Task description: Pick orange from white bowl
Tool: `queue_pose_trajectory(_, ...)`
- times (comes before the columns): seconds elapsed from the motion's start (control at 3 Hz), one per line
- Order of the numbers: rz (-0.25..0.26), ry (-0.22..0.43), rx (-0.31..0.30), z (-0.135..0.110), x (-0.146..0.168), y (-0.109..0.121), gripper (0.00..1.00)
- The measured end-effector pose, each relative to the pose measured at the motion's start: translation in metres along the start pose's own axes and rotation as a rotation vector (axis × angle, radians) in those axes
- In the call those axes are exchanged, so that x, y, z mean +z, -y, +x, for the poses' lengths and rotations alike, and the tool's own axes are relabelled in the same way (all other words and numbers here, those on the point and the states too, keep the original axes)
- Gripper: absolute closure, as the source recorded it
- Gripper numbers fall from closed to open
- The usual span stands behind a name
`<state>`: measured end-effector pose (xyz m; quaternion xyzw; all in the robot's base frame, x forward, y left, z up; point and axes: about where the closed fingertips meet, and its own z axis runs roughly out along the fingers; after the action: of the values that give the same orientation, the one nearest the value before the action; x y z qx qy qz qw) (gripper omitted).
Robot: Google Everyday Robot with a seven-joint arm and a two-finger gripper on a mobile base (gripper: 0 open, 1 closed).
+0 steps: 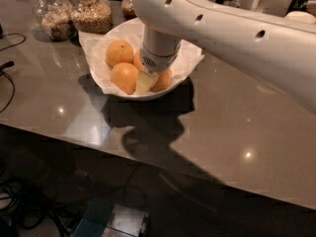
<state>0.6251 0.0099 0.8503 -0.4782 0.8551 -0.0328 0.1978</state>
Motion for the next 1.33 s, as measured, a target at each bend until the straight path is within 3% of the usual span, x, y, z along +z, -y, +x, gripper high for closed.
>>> queue_pose_trajectory(0.33,-0.011,-0.025,0.008,0.0117,0.0056,-0.0032,0.45)
queue_pose_trajectory(1.0,-0.012,-0.025,0.008,0.0094,0.0044,-0.0026,0.92)
queue_pose_trajectory(1.33,-0.070,0.045,0.003,0.0047,-0.0010,-0.0057,1.00)
